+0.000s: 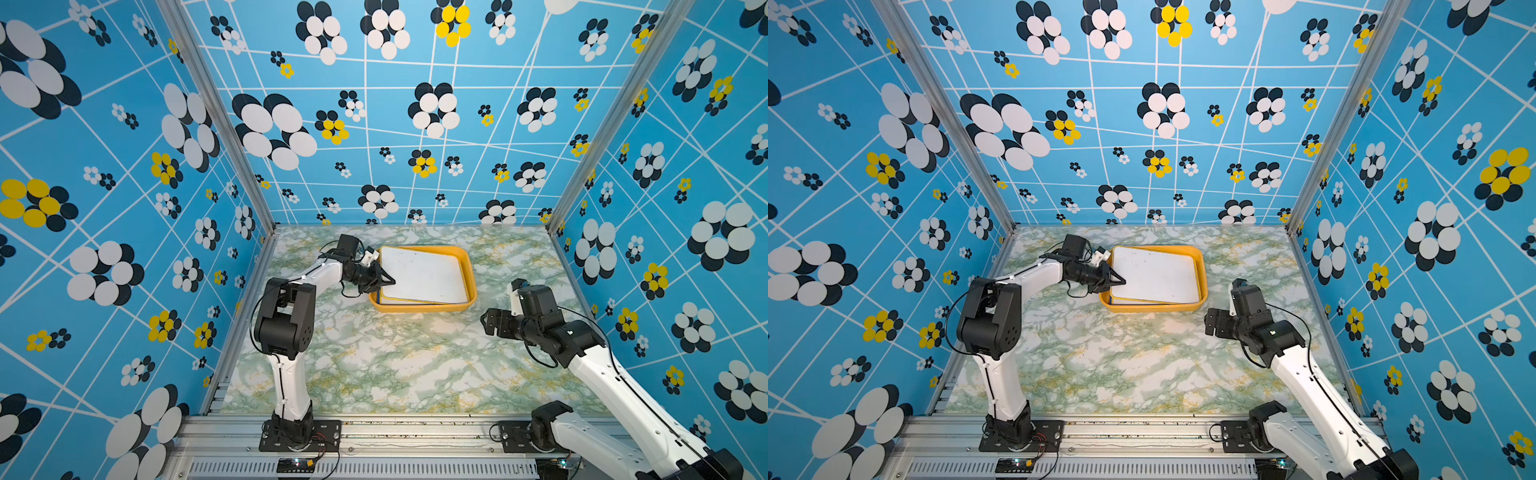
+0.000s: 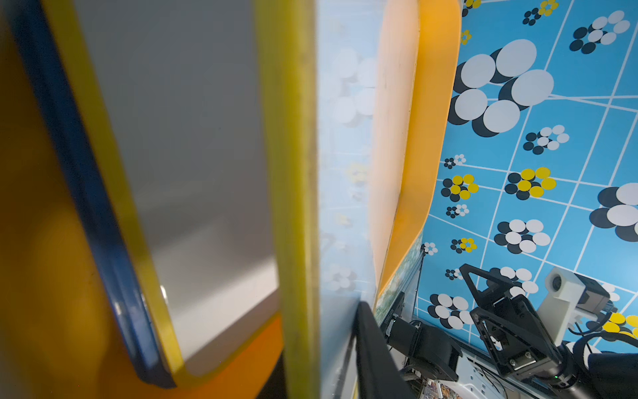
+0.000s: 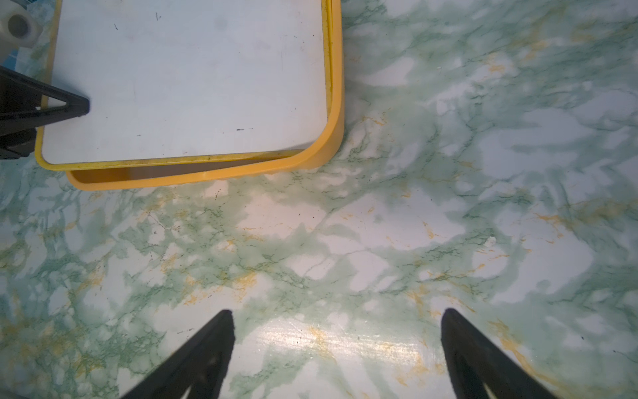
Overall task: Put the whiteboard into the storage box
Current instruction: Place the whiteboard in the storage box.
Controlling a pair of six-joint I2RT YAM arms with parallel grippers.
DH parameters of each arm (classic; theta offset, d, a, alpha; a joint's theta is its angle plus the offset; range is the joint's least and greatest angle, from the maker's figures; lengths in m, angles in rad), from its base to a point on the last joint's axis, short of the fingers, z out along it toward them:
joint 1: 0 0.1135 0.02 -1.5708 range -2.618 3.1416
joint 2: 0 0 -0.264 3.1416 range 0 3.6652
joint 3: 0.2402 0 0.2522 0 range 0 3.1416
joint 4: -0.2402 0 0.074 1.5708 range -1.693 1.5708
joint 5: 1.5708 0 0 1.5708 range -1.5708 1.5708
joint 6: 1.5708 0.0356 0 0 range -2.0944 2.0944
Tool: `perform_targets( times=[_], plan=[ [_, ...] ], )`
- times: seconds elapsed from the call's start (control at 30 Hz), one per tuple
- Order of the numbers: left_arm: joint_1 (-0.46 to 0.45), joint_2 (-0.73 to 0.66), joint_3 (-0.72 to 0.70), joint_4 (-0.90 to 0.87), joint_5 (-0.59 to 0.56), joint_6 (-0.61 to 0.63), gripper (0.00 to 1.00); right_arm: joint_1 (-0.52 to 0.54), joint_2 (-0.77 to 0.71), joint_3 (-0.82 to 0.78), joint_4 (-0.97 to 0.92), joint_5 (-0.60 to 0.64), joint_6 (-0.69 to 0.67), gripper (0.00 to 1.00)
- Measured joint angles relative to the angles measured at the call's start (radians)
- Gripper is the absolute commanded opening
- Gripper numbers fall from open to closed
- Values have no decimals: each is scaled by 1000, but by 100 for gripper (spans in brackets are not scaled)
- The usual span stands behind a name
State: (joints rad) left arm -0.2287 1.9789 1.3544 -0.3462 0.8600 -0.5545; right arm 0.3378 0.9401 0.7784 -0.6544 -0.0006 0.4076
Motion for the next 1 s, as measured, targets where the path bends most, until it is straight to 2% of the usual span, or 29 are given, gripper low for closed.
perform_targets(
  times=[0.57, 1.0],
  plan=[
    [-6, -33, -87, 140, -10, -21, 19, 0, 8, 0, 0, -2, 0, 96],
    [-18, -16, -28, 64, -92, -16, 28, 0, 23, -2, 1, -10, 12, 96]
  ],
)
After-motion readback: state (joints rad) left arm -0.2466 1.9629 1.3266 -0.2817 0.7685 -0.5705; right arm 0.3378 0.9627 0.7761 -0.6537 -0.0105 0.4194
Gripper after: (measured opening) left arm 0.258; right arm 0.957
